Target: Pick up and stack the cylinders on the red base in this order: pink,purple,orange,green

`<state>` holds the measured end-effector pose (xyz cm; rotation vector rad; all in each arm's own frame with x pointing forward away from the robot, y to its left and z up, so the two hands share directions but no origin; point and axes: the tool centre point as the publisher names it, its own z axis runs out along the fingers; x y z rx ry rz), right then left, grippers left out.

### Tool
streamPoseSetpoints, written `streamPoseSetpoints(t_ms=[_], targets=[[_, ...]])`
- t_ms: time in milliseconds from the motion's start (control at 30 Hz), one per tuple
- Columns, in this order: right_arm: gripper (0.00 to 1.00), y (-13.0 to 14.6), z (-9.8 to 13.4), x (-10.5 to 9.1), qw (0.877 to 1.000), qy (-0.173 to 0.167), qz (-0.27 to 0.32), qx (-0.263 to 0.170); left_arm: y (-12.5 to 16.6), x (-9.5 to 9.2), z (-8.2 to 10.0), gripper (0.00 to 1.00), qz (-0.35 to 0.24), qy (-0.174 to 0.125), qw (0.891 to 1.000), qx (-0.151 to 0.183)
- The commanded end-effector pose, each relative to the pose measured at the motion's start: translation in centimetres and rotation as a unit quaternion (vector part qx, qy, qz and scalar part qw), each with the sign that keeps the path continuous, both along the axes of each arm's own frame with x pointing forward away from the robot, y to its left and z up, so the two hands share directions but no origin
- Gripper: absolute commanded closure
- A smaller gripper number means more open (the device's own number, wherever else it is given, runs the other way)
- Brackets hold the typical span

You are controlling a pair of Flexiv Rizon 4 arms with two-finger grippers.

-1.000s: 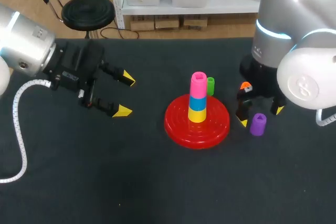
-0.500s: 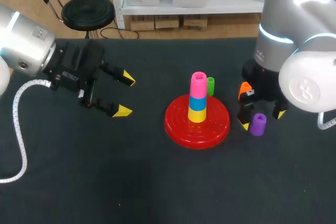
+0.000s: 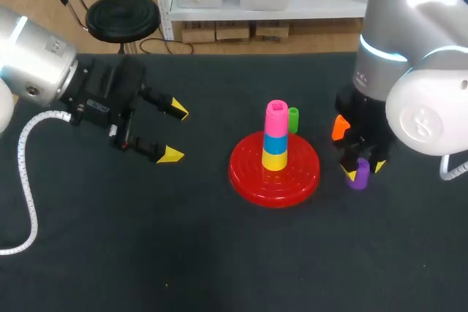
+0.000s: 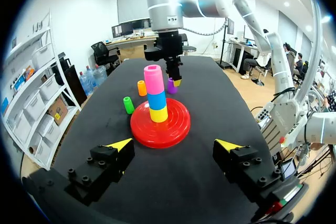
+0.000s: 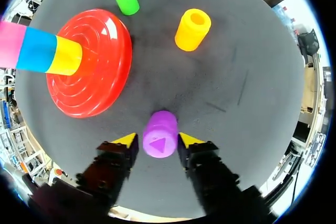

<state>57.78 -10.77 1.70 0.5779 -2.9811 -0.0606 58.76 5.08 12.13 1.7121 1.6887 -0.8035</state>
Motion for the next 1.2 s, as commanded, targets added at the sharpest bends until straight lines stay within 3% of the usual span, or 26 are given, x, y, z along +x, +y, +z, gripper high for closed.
streamPoseSetpoints(t_ms=[33, 467, 733, 1000, 1200], targets=[[1.0, 0.1, -0.1, 0.2, 1.0, 0.005, 0.001, 0.001, 0.0, 0.0, -0.1, 0.0, 0.0, -0.001, 1.0, -0.001], [1.0, 0.1, -0.2, 0.1, 1.0, 0.01, 0.002, 0.003, 0.0, 0.0, -0.1, 0.0, 0.0, -0.001, 1.0, -0.001], [1.0, -0.3, 0.9, 0.4, 1.0, -0.008, -0.001, 0.0, 0.0, 0.0, -0.1, 0.0, 0.0, -0.001, 1.0, -0.001], [1.0, -1.5, 3.6, 0.9, 0.999, -0.04, -0.011, -0.003, 0.0, 0.0, -0.1, 0.0, 0.0, -0.001, 1.0, -0.001], [1.0, -1.8, 7.2, 1.6, 0.998, -0.07, 0.002, -0.005, 0.0, 0.0, -0.1, 0.0, 0.0, -0.001, 1.0, -0.001]])
